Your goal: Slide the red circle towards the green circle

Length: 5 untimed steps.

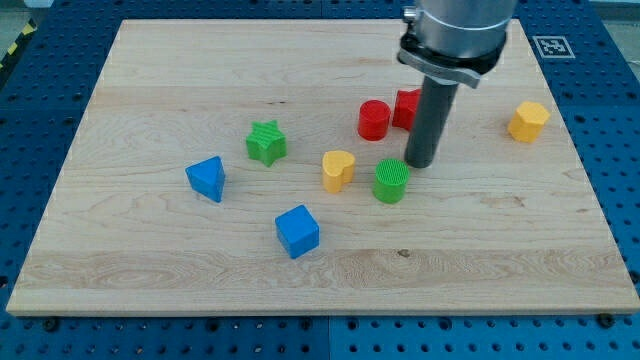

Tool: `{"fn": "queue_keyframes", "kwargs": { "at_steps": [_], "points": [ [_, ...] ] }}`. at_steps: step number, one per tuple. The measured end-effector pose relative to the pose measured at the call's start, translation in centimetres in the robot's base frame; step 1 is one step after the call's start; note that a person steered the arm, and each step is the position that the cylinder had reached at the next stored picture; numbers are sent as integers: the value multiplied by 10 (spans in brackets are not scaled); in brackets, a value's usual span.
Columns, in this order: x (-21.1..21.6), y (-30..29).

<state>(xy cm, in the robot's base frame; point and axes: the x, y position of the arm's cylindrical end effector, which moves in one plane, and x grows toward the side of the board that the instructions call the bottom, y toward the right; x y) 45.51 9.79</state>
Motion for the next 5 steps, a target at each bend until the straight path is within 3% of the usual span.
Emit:
{"fn": "queue_keyframes", "kwargs": {
  "at_steps": [1, 3, 4, 5],
  "points": [
    [11, -26],
    [43, -25],
    [2, -19],
    [-20, -58]
  ]
}}
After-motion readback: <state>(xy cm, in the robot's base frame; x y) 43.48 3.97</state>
